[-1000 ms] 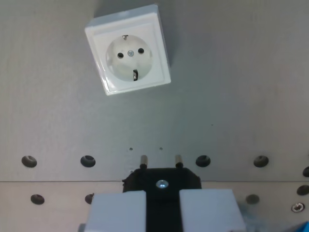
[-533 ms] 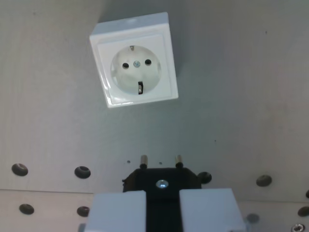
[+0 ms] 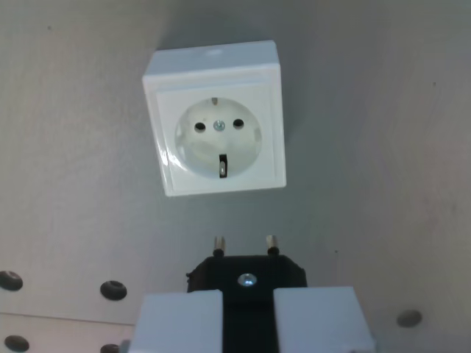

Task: Move above the white socket

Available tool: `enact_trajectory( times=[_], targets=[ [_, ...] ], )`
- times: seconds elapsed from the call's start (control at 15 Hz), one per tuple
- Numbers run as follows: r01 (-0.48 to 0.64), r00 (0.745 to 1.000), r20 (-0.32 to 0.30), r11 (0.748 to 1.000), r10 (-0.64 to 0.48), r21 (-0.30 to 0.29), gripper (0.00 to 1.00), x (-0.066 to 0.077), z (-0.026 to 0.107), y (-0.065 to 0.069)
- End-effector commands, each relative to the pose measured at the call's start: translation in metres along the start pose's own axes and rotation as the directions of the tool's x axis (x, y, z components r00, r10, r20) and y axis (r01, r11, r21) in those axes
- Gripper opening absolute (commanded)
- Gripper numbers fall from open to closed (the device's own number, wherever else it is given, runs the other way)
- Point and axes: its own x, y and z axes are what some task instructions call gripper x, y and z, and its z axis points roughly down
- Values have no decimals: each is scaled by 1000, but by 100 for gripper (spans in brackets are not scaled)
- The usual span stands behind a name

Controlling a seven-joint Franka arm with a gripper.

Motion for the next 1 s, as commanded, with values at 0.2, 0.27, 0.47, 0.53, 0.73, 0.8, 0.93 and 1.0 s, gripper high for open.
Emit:
enact_trajectory(
  times=[0.2, 0.27, 0.47, 0.53, 0.73, 0.8, 0.93, 1.0],
  targets=[
    [119, 990, -76, 993, -120, -11, 0, 3, 19, -3],
    [122, 990, -75, 992, -122, -12, 0, 4, 22, -4],
    [137, 988, -69, 990, -138, -12, 0, 7, 29, -5],
    [137, 988, -66, 990, -138, -12, 0, 7, 31, -5],
    [145, 988, -60, 989, -146, -12, 0, 10, 38, -6],
    [144, 988, -59, 989, -145, -12, 0, 10, 40, -7],
    [147, 988, -54, 989, -147, -12, 0, 12, 43, -7],
    [148, 988, -52, 989, -149, -12, 0, 13, 45, -7]
  ],
)
